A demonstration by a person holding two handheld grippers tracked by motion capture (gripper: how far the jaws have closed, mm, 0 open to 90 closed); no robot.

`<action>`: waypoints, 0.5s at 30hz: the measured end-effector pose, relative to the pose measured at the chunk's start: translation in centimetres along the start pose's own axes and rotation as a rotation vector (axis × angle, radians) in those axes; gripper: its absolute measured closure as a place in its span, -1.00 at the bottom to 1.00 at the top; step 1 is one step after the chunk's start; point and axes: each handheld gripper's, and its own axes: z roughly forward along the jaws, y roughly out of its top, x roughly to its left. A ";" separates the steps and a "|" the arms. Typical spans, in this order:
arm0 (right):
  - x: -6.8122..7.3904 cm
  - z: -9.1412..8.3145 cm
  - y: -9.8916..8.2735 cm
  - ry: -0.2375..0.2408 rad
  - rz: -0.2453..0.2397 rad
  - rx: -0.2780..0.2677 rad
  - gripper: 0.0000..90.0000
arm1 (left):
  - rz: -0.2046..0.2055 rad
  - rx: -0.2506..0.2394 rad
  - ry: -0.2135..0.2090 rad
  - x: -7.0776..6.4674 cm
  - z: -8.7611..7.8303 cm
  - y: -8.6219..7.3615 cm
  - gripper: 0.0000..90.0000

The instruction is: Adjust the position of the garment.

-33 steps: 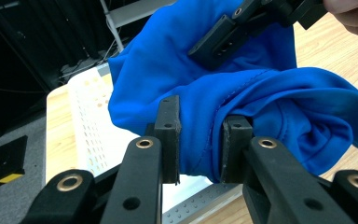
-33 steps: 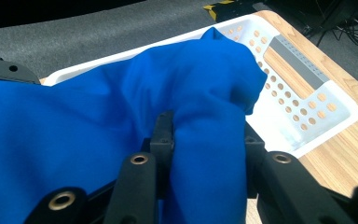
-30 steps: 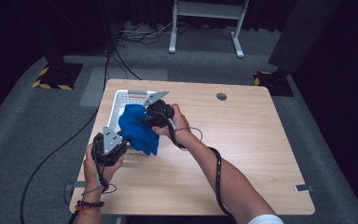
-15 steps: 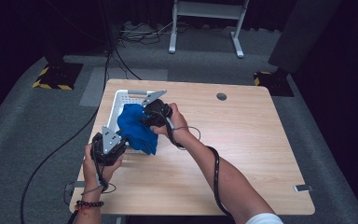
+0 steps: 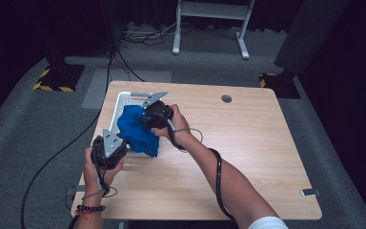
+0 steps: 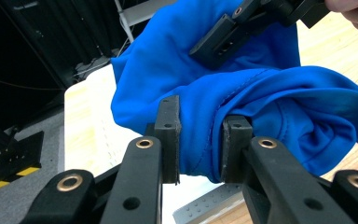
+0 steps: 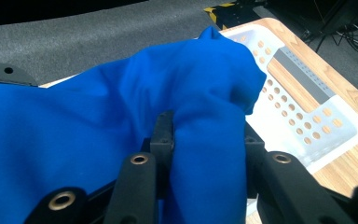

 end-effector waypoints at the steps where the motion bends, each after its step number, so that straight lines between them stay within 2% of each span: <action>1: 0.0 0.0 0.1 0.000 -0.003 -0.002 0.52 | -0.002 0.001 0.003 0.0 0.0 0.0 0.64; 9: -0.1 0.5 0.3 -0.005 0.000 -0.008 0.52 | -0.004 0.001 0.017 0.4 0.1 0.0 0.64; 15: -0.4 1.0 0.2 -0.016 0.012 -0.002 0.52 | 0.001 0.009 0.030 0.7 0.7 -0.1 0.64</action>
